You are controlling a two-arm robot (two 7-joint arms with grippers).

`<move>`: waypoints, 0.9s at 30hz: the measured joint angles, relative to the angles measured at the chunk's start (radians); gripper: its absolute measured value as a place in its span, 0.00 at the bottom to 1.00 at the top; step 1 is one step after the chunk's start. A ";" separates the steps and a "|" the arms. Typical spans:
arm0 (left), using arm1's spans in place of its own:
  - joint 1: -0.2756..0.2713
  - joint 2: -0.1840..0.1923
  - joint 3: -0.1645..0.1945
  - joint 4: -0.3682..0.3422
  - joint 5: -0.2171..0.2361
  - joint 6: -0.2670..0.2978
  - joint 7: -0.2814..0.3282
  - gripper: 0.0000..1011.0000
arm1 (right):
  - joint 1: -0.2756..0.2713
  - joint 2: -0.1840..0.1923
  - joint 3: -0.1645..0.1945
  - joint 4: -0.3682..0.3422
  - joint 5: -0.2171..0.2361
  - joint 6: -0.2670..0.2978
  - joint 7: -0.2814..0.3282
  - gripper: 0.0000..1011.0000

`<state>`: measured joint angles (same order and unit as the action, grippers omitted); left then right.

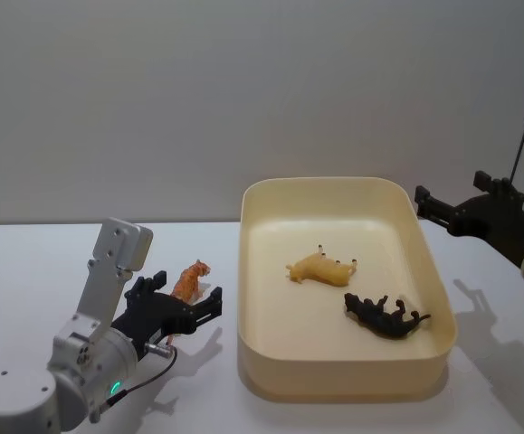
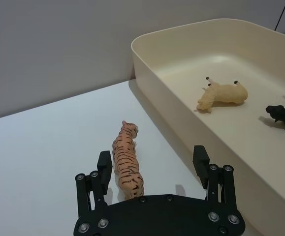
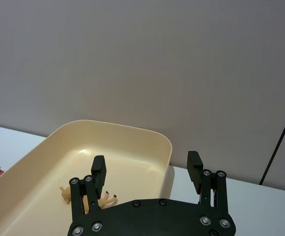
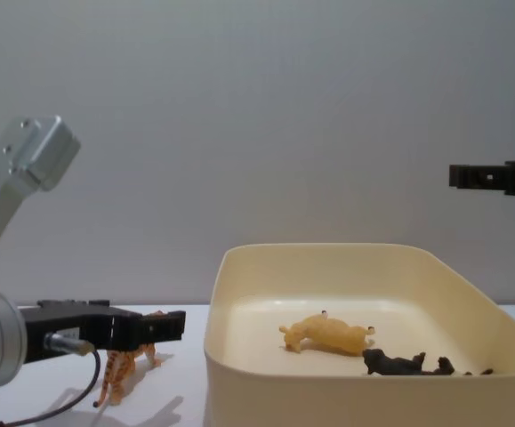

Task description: Pick up the toy alternately with two hands and place it into the central storage box.

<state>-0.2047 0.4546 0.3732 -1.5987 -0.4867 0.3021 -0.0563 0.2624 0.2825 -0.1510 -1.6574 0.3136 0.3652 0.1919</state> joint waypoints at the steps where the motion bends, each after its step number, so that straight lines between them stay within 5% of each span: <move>1: -0.008 -0.006 0.000 0.010 -0.002 0.011 0.002 0.99 | 0.000 0.000 0.000 0.000 0.000 0.000 0.000 0.99; 21: -0.095 -0.080 -0.002 0.145 -0.005 0.100 0.058 0.99 | 0.000 0.000 0.000 0.000 0.000 0.000 0.000 0.99; 27: -0.109 -0.091 -0.002 0.165 -0.002 0.110 0.066 0.86 | 0.000 0.000 0.000 0.000 0.000 0.000 0.000 0.99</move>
<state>-0.3132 0.3640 0.3708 -1.4341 -0.4891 0.4123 0.0102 0.2624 0.2826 -0.1510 -1.6575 0.3135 0.3652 0.1920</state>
